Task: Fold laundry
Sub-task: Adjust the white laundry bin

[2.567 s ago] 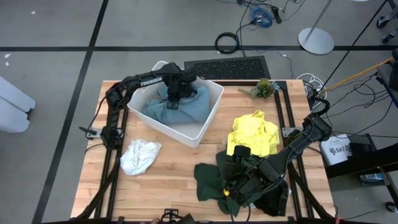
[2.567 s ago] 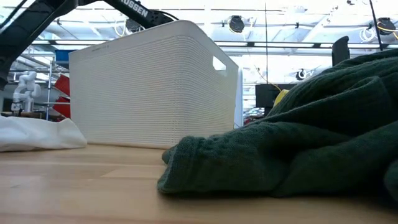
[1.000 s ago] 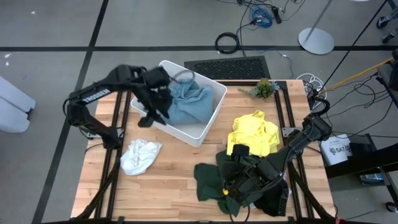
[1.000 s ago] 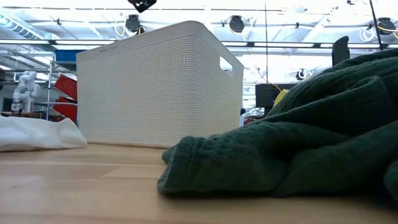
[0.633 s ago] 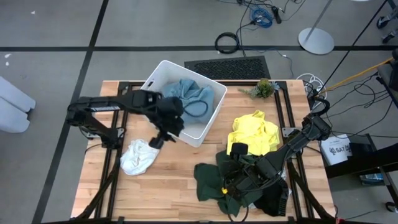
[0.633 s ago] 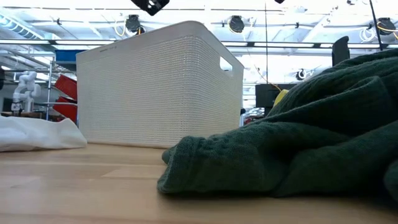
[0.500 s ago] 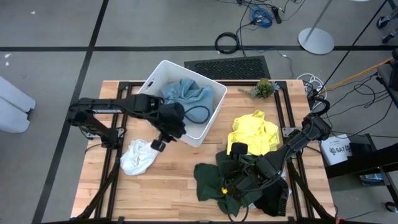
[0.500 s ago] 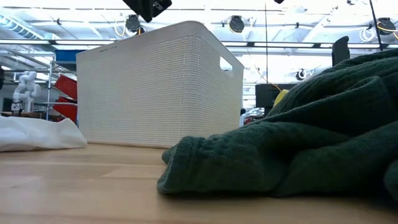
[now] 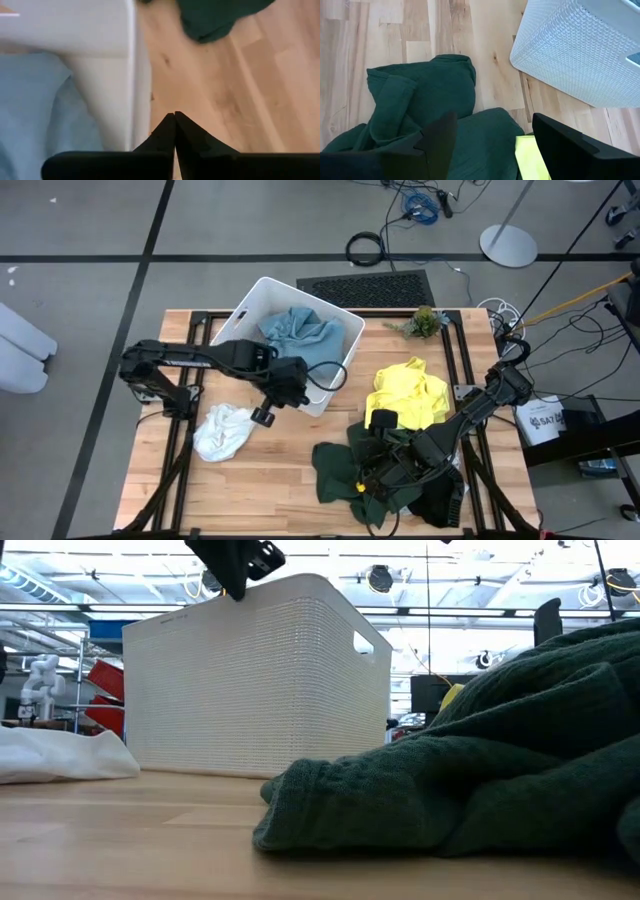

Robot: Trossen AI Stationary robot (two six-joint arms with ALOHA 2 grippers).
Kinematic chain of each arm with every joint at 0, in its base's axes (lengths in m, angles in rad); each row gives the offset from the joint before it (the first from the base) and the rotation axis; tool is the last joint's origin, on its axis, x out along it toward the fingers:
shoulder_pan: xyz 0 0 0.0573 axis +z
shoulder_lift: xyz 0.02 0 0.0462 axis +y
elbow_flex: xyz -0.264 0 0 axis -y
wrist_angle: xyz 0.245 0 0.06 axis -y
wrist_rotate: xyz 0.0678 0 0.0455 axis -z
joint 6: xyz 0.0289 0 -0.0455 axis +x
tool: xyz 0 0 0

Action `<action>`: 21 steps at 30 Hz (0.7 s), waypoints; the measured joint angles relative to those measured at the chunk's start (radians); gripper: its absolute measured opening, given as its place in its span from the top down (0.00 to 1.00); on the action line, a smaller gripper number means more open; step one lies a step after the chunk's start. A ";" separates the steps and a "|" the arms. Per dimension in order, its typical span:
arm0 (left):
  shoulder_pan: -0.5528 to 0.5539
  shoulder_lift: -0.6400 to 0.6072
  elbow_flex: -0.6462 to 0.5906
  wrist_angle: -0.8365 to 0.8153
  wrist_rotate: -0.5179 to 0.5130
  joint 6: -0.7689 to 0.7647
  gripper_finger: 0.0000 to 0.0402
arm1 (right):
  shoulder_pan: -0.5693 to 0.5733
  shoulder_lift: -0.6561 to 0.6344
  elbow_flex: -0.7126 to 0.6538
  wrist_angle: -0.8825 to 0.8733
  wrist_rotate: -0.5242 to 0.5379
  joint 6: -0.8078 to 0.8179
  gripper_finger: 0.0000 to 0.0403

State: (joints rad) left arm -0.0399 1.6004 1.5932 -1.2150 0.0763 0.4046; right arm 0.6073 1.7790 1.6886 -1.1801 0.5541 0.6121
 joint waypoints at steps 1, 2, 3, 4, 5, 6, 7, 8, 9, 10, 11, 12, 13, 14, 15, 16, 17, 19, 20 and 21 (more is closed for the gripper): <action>0.000 0.003 0.000 0.004 -0.011 0.000 0.98 | 0.000 0.000 0.000 0.000 0.000 0.000 0.39; 0.000 0.008 0.000 0.007 -0.017 0.000 0.97 | 0.000 0.000 0.000 0.000 0.000 0.000 0.39; 0.000 0.013 0.000 0.012 -0.020 0.000 0.97 | 0.000 0.000 0.000 0.000 0.000 0.000 0.39; 0.000 0.015 0.000 0.022 -0.024 0.001 0.97 | 0.000 0.000 0.000 0.000 0.001 0.000 0.39; 0.000 0.016 0.000 0.040 -0.028 0.001 0.97 | 0.000 0.000 0.000 0.000 0.000 0.000 0.39; 0.000 0.016 0.000 0.060 -0.028 0.001 0.97 | 0.000 0.000 0.000 0.000 0.001 -0.003 0.39; 0.000 0.015 0.000 0.081 -0.028 0.000 0.97 | 0.000 0.000 0.000 0.000 0.001 -0.005 0.39; 0.000 0.015 0.000 0.105 -0.027 -0.001 0.97 | 0.000 0.000 0.000 0.000 0.001 -0.007 0.39; 0.000 0.015 0.000 0.131 -0.028 0.000 0.97 | 0.000 0.000 0.000 0.001 0.001 -0.007 0.39; 0.000 0.015 0.000 0.159 -0.030 0.000 0.97 | -0.001 0.000 0.000 0.001 0.001 -0.007 0.39; 0.000 0.015 0.000 0.177 -0.037 0.000 0.97 | -0.002 0.000 0.000 0.001 0.000 -0.007 0.39; 0.001 0.015 0.000 0.191 -0.049 0.000 0.97 | -0.004 0.000 0.000 0.002 0.000 -0.007 0.39; 0.004 0.015 0.000 0.207 -0.061 -0.001 0.97 | -0.004 0.000 0.000 0.002 0.000 -0.007 0.39; 0.006 0.018 0.000 0.226 -0.074 0.000 0.97 | -0.006 0.000 0.000 0.002 0.000 -0.006 0.39; 0.011 0.021 0.000 0.245 -0.085 -0.003 0.97 | -0.006 0.000 0.000 0.002 0.000 -0.006 0.39; 0.018 0.025 0.000 0.262 -0.098 -0.006 0.97 | -0.007 0.000 0.000 0.002 0.001 -0.006 0.39; 0.025 0.030 0.000 0.276 -0.108 -0.009 0.97 | -0.007 0.000 0.000 0.002 0.000 -0.006 0.39; 0.045 0.042 0.001 0.299 -0.123 -0.027 0.97 | -0.007 0.000 0.000 0.002 0.000 -0.005 0.39; 0.056 0.049 0.002 0.313 -0.124 -0.033 0.97 | -0.007 0.000 0.000 0.002 0.000 -0.004 0.39; 0.068 0.057 0.002 0.325 -0.123 -0.033 0.97 | -0.007 0.000 0.000 0.002 0.000 -0.004 0.39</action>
State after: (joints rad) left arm 0.0282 1.6576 1.5955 -0.8904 -0.0471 0.3714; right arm 0.6006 1.7790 1.6886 -1.1777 0.5545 0.6080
